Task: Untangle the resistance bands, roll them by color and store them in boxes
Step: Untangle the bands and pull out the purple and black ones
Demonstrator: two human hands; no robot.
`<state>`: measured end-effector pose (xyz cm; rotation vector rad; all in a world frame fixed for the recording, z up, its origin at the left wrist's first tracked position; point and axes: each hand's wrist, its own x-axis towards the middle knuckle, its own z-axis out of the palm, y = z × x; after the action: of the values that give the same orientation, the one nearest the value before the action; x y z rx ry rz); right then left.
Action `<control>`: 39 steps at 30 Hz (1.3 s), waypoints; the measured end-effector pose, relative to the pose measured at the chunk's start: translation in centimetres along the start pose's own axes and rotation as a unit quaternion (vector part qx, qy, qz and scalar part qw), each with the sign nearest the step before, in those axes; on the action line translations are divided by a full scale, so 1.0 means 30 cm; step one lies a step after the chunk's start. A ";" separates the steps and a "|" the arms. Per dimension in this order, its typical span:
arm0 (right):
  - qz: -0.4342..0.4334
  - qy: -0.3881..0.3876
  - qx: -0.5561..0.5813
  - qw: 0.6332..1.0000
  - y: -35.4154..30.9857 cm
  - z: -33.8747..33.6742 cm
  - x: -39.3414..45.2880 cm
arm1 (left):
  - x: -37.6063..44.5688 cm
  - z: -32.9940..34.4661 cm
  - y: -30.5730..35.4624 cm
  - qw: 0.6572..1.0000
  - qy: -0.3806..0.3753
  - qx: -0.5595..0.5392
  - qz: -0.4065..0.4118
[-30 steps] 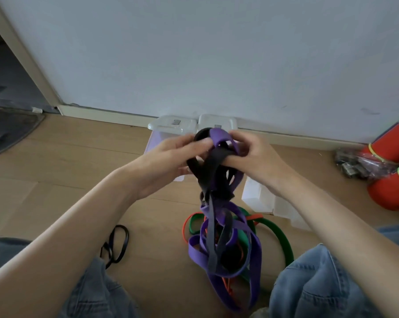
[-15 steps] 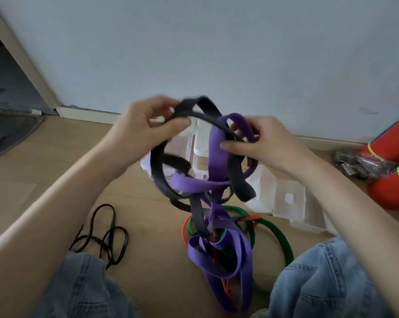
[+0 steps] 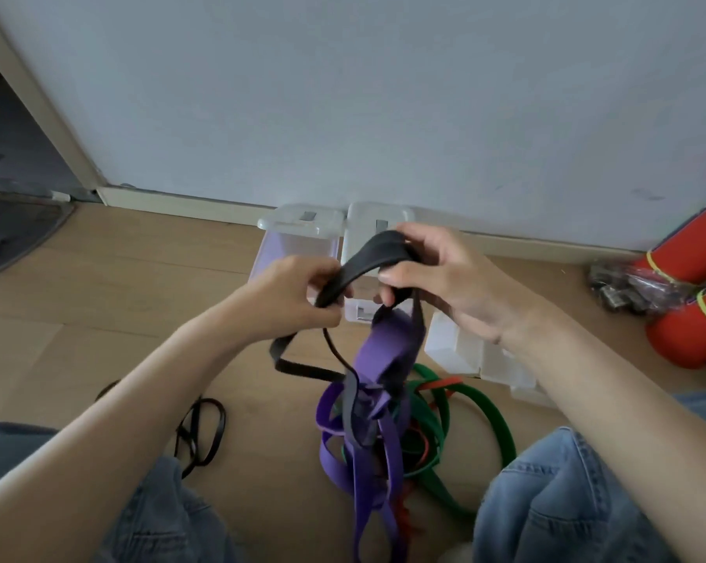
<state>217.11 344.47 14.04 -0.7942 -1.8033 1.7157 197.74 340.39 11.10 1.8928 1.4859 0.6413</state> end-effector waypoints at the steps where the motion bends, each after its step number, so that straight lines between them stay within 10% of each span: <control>1: -0.015 0.011 0.065 0.998 -0.005 -0.003 0.000 | -0.002 0.028 -0.031 0.999 -0.034 -0.004 -0.030; 6: -0.035 0.134 0.149 0.979 -0.028 -0.084 0.003 | 0.022 0.069 -0.046 0.993 -0.068 -0.034 -0.092; 10: 0.155 0.057 -0.235 0.958 0.012 -0.117 -0.015 | 0.036 -0.127 0.027 0.936 0.110 -0.331 -0.042; 14: 0.187 -0.037 -0.271 0.944 0.018 -0.066 -0.019 | 0.006 -0.060 0.063 0.996 0.011 -0.084 -0.042; 18: 0.078 -0.079 -0.285 0.952 0.030 0.008 -0.004 | 0.005 -0.023 0.094 0.994 -0.050 -0.100 0.015; 22: 0.044 -0.005 -0.073 0.996 0.005 -0.017 -0.005 | 0.014 -0.021 -0.002 0.998 -0.016 -0.049 -0.021; 26: -0.020 0.040 0.163 0.986 -0.022 -0.044 -0.001 | -0.013 0.140 -0.094 0.980 -0.172 0.031 -0.099; 32: 0.187 0.068 -0.306 0.931 0.008 -0.143 -0.012 | 0.014 -0.076 -0.018 0.988 0.011 -0.139 -0.065; 39: 0.062 -0.065 -0.225 0.970 0.007 -0.009 -0.004 | 0.015 -0.054 0.085 0.993 0.018 -0.118 -0.003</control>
<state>217.41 344.59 13.85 -1.0123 -2.3234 1.4744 198.37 340.72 14.09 1.7030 1.3724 0.8139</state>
